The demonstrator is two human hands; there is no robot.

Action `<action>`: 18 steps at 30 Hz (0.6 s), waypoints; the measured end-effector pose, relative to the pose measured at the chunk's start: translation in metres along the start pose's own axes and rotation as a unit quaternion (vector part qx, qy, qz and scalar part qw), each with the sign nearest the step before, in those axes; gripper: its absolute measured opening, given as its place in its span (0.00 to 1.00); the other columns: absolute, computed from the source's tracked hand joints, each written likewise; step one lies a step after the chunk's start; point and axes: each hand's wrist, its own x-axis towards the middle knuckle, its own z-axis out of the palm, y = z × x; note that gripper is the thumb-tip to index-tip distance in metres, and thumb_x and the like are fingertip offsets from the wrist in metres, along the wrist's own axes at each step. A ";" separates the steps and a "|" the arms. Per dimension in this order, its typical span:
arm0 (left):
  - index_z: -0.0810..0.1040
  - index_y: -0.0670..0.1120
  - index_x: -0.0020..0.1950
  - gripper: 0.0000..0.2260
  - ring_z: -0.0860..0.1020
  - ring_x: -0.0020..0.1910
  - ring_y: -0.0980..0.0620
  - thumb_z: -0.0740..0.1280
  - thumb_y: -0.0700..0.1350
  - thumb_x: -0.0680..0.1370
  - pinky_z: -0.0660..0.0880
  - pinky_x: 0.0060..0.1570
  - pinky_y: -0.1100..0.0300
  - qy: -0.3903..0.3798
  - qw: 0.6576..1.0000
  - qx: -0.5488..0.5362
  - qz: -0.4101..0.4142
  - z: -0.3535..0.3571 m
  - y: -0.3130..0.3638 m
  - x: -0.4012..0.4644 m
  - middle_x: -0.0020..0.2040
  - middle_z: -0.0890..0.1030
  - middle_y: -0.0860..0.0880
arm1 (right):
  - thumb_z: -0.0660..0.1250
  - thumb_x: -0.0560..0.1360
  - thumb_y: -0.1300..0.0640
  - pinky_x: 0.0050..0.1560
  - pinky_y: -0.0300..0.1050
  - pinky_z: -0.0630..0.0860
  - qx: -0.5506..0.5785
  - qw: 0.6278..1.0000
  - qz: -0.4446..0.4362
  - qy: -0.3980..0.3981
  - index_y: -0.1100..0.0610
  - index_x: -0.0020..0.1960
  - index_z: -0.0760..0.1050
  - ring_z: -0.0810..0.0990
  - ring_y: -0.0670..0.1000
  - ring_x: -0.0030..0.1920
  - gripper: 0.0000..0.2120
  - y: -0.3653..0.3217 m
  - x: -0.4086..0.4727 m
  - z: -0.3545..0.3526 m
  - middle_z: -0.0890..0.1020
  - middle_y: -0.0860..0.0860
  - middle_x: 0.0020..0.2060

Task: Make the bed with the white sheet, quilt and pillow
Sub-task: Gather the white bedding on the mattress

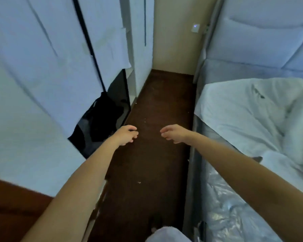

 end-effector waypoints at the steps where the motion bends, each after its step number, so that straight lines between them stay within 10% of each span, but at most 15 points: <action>1: 0.70 0.48 0.69 0.17 0.77 0.48 0.54 0.61 0.48 0.80 0.71 0.39 0.64 -0.022 0.999 0.032 0.024 0.006 0.025 0.024 0.55 0.79 0.49 | 0.61 0.80 0.53 0.53 0.43 0.73 0.007 1.000 0.015 0.008 0.53 0.67 0.71 0.75 0.50 0.58 0.16 0.009 0.014 -0.017 0.75 0.50 0.58; 5: 0.71 0.49 0.67 0.16 0.78 0.46 0.57 0.63 0.47 0.79 0.70 0.36 0.66 -0.096 0.982 0.109 0.118 0.036 0.113 0.114 0.53 0.79 0.51 | 0.61 0.80 0.55 0.60 0.50 0.71 0.070 0.993 0.084 0.046 0.53 0.66 0.72 0.73 0.53 0.63 0.15 0.049 0.070 -0.100 0.75 0.52 0.61; 18: 0.70 0.52 0.68 0.18 0.76 0.58 0.49 0.63 0.49 0.79 0.74 0.59 0.52 -0.244 0.892 0.294 0.242 0.148 0.385 0.371 0.62 0.76 0.48 | 0.63 0.77 0.56 0.39 0.40 0.69 0.260 0.913 0.179 0.258 0.53 0.59 0.75 0.75 0.51 0.47 0.11 0.134 0.204 -0.374 0.77 0.51 0.47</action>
